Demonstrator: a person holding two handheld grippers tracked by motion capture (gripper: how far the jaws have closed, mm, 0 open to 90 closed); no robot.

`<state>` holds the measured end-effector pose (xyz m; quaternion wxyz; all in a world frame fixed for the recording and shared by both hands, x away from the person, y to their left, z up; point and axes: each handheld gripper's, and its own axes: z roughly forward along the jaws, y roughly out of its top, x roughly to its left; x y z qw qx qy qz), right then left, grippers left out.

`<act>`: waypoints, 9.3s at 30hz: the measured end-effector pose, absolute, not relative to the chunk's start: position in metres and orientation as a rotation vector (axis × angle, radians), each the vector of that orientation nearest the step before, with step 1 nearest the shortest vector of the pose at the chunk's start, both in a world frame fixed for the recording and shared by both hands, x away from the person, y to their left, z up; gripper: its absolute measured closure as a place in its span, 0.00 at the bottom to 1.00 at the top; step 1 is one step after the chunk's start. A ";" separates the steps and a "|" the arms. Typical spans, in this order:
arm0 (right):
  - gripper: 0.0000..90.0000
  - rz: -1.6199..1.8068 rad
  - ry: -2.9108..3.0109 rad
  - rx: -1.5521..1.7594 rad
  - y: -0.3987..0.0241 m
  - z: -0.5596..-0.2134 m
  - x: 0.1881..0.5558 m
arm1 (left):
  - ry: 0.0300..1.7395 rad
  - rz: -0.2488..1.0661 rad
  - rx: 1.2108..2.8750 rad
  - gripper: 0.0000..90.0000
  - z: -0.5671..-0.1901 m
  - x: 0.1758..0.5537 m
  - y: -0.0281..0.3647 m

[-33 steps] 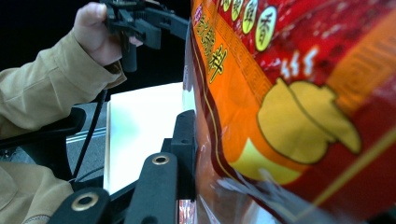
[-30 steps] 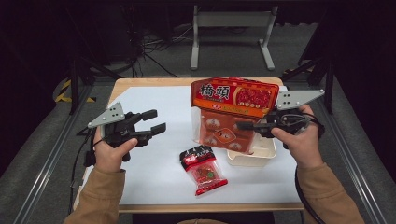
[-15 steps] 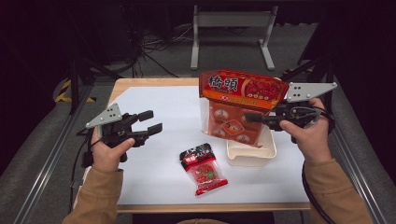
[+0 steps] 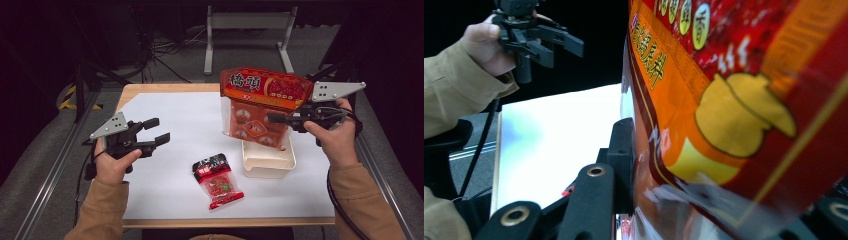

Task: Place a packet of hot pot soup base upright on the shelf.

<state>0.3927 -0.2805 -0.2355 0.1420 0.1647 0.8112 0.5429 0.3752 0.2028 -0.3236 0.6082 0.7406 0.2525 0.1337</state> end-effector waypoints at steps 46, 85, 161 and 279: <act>0.78 1.471 2.160 0.785 -0.311 -0.295 0.404 | 0.648 0.326 1.755 0.33 -0.336 0.383 0.206; 0.77 1.290 2.213 0.851 -0.296 -0.338 0.409 | 0.646 0.312 1.776 0.34 -0.339 0.385 0.201; 0.32 1.390 2.129 0.879 -0.346 -0.329 0.332 | 0.637 0.194 2.010 0.26 -0.371 0.400 0.158; 0.41 1.426 2.170 0.819 -0.345 -0.328 0.329 | 0.568 -0.064 1.991 1.00 -0.393 0.393 0.120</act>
